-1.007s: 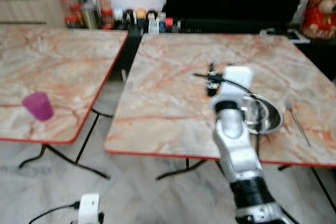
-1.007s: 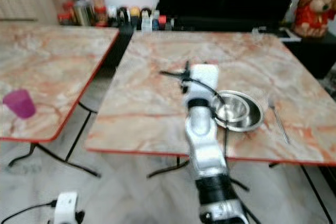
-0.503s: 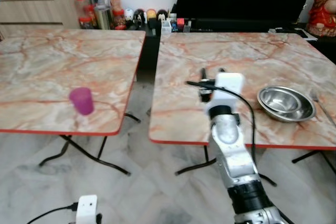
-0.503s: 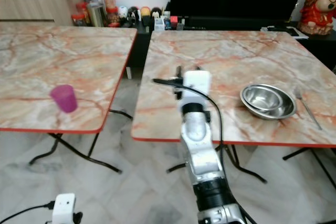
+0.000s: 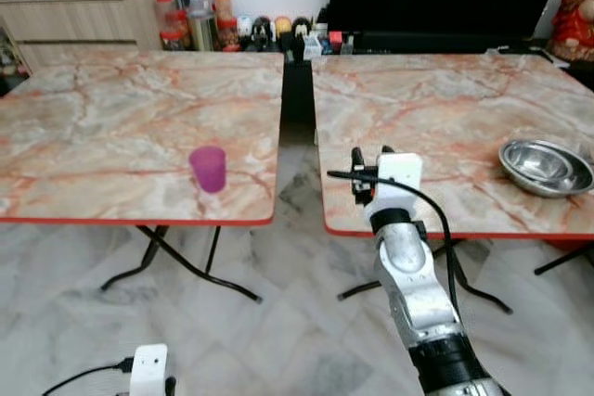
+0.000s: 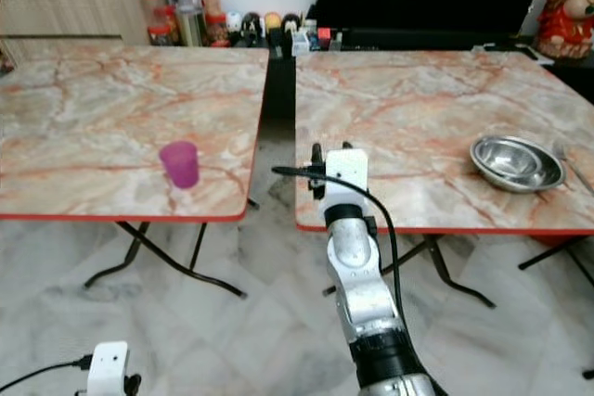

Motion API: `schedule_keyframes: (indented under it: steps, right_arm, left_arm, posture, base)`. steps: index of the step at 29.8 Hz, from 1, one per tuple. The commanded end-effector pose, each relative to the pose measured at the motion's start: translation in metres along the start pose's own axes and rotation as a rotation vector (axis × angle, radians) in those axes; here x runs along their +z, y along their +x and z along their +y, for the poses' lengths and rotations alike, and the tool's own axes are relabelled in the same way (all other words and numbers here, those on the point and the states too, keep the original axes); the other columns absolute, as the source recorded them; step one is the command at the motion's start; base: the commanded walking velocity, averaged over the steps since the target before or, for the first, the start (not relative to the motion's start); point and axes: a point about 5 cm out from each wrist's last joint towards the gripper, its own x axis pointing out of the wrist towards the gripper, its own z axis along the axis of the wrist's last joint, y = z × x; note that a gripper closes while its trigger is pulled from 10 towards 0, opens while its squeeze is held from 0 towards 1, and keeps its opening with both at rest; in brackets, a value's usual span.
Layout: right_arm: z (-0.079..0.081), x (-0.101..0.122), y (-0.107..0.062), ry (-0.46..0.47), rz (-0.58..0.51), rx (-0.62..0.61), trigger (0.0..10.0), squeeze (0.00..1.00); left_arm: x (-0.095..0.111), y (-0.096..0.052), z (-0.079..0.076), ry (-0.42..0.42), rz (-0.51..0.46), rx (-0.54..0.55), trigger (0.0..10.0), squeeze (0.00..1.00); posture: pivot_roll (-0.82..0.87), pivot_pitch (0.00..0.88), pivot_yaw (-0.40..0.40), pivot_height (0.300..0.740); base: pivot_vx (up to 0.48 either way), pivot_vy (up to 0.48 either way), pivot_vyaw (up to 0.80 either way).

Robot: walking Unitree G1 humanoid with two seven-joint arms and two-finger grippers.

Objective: Setting the table

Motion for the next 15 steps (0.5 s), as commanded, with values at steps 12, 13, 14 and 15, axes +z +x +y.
schedule_keyframes:
  steps: [12,13,14,15]
  right_arm:
    - [-0.026,-0.091,-0.034,0.019,0.358,-0.045,10.0,0.00]
    - [-0.028,-0.098,-0.037,0.017,0.387,-0.053,10.0,0.00]
    - [-0.034,-0.111,-0.044,0.019,0.443,-0.068,10.0,0.00]
    - [-0.036,-0.116,-0.047,0.022,0.468,-0.074,10.0,0.00]
  left_arm:
    - [-0.001,0.000,0.000,0.000,0.000,0.007,10.0,0.00]
    - [0.000,0.000,0.000,0.000,0.000,0.008,10.0,0.00]
    - [-0.001,0.000,0.000,-0.001,0.001,0.008,10.0,0.00]
    - [-0.001,0.000,0.000,-0.001,0.002,0.009,10.0,0.00]
  posture:
    - [0.00,0.000,0.008,0.740]
    - [0.00,0.000,0.009,0.740]
    - [0.00,0.000,0.011,0.740]
    - [0.00,0.000,0.011,0.740]
  base:
    - [0.000,0.149,0.00]
    - [0.000,0.000,0.00]
    - [0.000,0.000,0.00]
    - [0.000,0.000,0.00]
